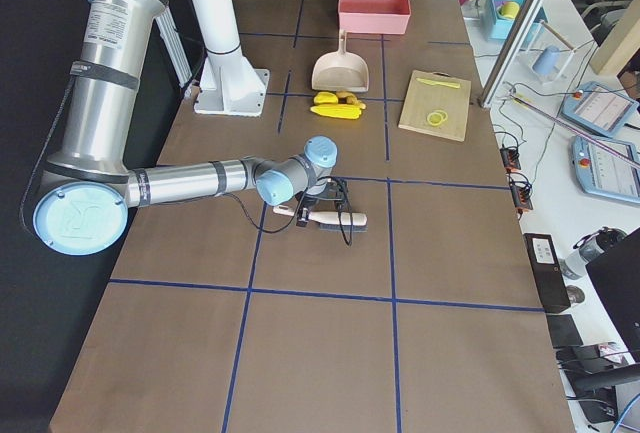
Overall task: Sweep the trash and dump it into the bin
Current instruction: 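Move the left gripper toward the dustpan while the right gripper approaches the brush handle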
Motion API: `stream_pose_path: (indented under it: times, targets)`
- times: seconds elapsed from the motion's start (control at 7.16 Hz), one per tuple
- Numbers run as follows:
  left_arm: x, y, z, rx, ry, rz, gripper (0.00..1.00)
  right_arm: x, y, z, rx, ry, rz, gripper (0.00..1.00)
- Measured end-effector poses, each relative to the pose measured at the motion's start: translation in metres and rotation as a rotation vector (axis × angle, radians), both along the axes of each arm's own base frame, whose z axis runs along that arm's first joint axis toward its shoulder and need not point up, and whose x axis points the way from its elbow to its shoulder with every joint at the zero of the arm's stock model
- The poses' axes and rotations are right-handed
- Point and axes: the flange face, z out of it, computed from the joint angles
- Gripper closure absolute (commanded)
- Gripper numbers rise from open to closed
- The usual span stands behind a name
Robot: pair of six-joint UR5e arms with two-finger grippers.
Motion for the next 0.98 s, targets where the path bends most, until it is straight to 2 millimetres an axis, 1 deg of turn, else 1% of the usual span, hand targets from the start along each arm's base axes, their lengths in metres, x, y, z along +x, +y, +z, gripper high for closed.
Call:
stream_pose_path:
  times: [0.14,0.42,0.56,0.7,0.84,0.98]
  targets:
    - [0.000,0.000,0.000,0.000,0.000,0.000,0.00,0.000,0.000,-0.001,-0.002,-0.001,0.003,0.70]
    - [0.000,0.000,0.000,0.000,-0.001,0.000,0.00,0.001,0.000,0.000,0.002,0.002,0.004,0.97]
    - [0.000,0.000,0.000,0.000,-0.001,-0.001,0.00,0.003,0.001,0.001,0.005,0.004,0.003,1.00]
    - [0.000,0.000,0.000,0.001,-0.001,-0.001,0.00,0.004,0.001,0.002,0.006,0.007,0.004,1.00]
    - [0.001,0.000,-0.001,0.002,0.000,0.001,0.00,0.006,0.001,-0.001,0.011,0.008,0.008,1.00]
    - [0.008,0.001,-0.006,0.013,0.004,0.014,0.00,0.008,0.000,-0.009,0.024,-0.001,0.014,1.00]
